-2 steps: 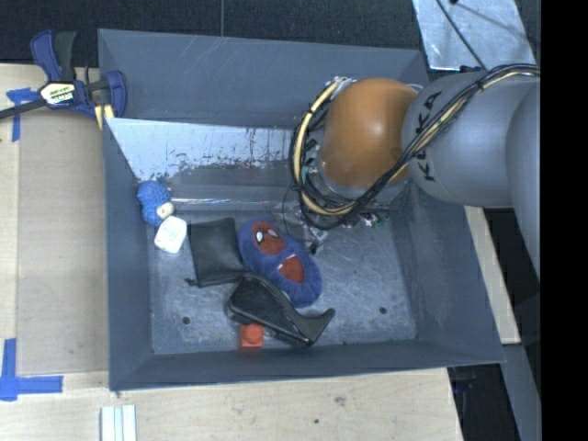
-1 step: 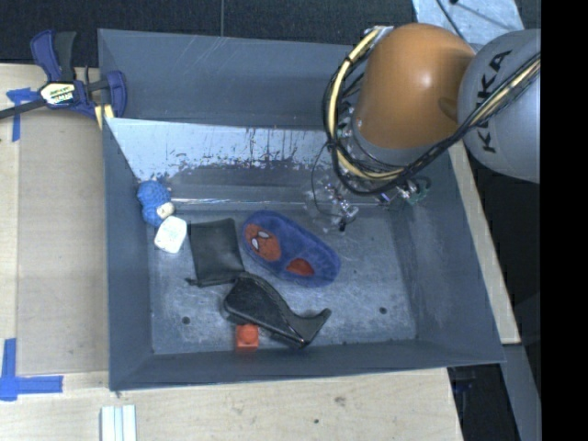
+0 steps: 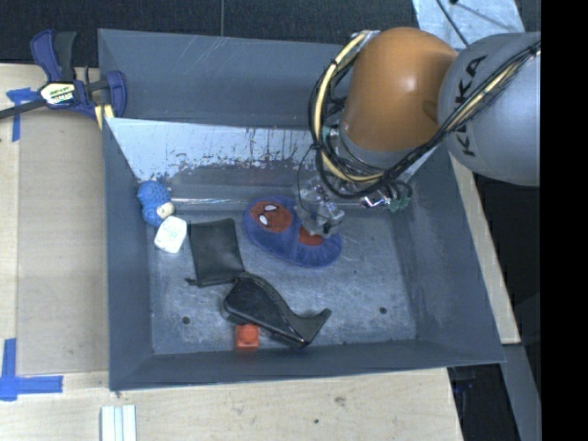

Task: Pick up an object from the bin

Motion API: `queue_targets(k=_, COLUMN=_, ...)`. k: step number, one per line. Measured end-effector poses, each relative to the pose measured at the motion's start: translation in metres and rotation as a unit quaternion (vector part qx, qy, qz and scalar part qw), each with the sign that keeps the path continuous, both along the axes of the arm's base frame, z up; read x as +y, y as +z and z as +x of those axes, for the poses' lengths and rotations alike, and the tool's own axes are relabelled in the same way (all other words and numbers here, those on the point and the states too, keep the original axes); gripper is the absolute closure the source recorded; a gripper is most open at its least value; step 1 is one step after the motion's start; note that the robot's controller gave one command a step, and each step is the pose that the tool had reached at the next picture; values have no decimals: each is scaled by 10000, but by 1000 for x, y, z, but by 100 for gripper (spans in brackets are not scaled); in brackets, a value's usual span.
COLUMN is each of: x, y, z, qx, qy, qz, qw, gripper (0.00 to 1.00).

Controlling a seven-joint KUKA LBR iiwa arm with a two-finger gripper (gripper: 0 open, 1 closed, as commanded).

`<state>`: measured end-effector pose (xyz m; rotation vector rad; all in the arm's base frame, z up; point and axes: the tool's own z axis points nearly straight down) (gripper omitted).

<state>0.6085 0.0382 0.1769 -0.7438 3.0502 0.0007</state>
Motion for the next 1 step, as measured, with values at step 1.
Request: queue_targets(k=1, x=0, y=0, z=0, qx=-3, qy=-2, qz=0, qw=10000, gripper=0)
